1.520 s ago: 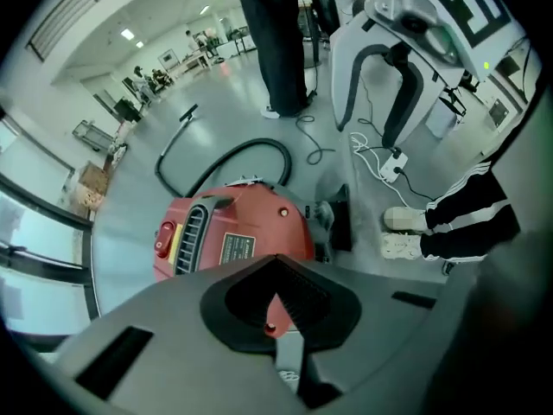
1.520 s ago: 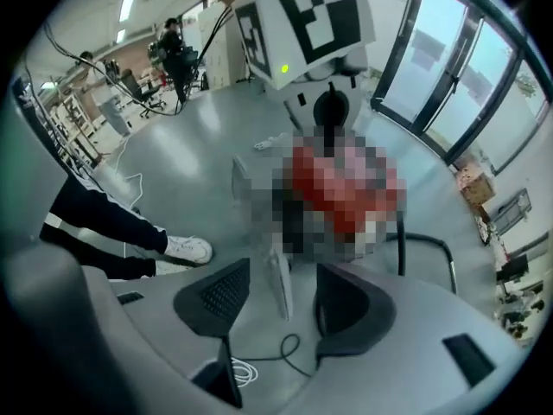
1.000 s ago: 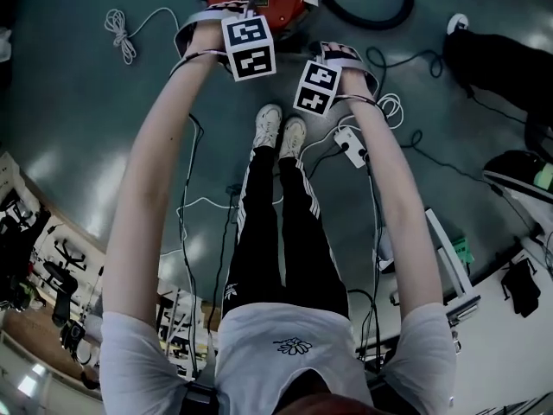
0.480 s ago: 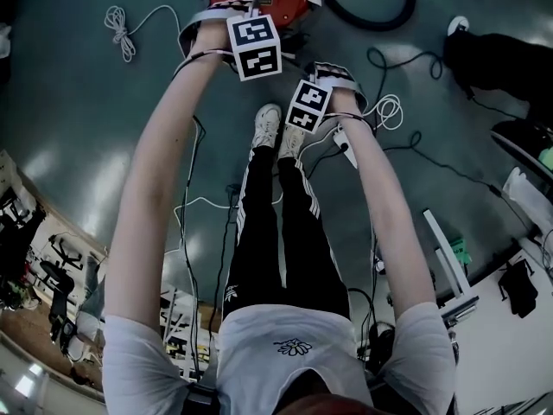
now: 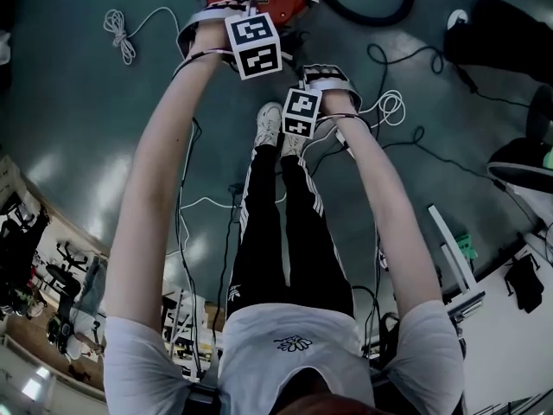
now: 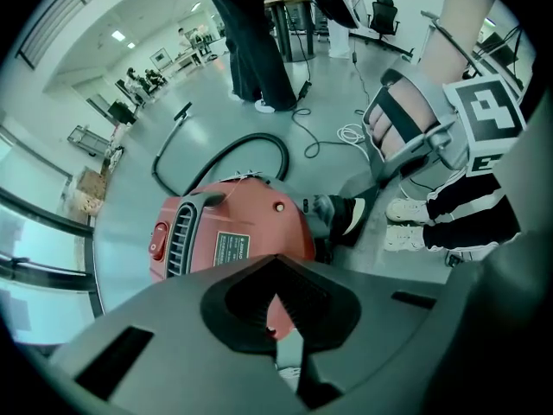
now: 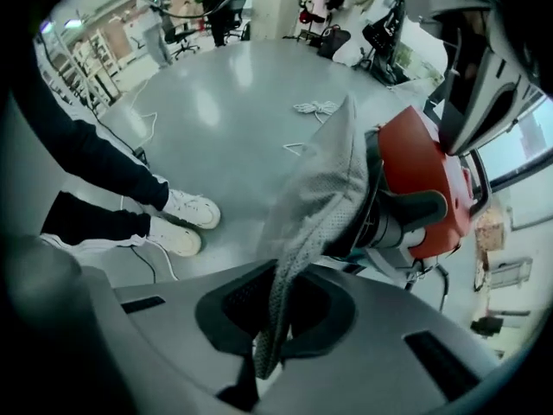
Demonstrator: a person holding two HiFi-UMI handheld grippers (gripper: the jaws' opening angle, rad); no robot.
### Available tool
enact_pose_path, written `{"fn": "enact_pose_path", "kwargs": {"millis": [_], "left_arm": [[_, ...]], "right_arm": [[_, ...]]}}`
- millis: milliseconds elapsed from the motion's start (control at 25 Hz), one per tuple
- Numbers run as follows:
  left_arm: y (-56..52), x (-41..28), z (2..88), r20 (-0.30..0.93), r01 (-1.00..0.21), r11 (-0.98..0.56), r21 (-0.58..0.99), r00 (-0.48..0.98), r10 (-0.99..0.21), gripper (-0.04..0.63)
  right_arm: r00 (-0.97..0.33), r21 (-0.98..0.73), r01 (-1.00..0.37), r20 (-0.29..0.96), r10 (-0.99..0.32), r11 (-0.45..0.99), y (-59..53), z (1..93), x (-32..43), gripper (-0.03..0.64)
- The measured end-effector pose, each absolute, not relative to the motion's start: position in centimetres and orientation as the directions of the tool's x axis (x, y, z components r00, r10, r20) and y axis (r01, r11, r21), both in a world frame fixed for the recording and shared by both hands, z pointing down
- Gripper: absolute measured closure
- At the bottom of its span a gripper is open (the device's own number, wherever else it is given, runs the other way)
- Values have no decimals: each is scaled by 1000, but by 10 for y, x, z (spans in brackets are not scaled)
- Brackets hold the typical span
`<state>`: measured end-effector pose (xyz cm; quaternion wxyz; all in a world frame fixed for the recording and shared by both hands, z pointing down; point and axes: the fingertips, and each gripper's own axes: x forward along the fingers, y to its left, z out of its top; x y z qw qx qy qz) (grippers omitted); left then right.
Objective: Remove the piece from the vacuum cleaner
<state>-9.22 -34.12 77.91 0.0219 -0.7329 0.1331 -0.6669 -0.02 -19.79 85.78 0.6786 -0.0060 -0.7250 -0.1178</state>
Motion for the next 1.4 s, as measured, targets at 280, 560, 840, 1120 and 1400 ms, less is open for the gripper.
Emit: {"fn": "enact_pose_path", "kwargs": {"millis": [280,560,840,1120,1400], "left_arm": [[-343,-92,777,968,-221,-954,-200,106,-228,591],[-343,-92,776,971,-215,-956,-198,92,-222,591],[-343,-93,774,971,-223,-956,-191,100,-218,591],[-343,-95,774,978,-216,-963,-163,90,-186,591],[-346,-96,774,982,-236,-962,-138,91,-163,591]], "right_arm": [[-154,-64,-185,987,35,981,-188,853,-4,595],[-161,-22,-45,987,15,999,-176,849,-10,595],[-168,-41,-19,985,38,999,-171,851,-9,595],[-165,-51,-11,985,48,999,-169,851,-15,595],[-180,-62,13,982,63,998,-164,852,-20,595]]}}
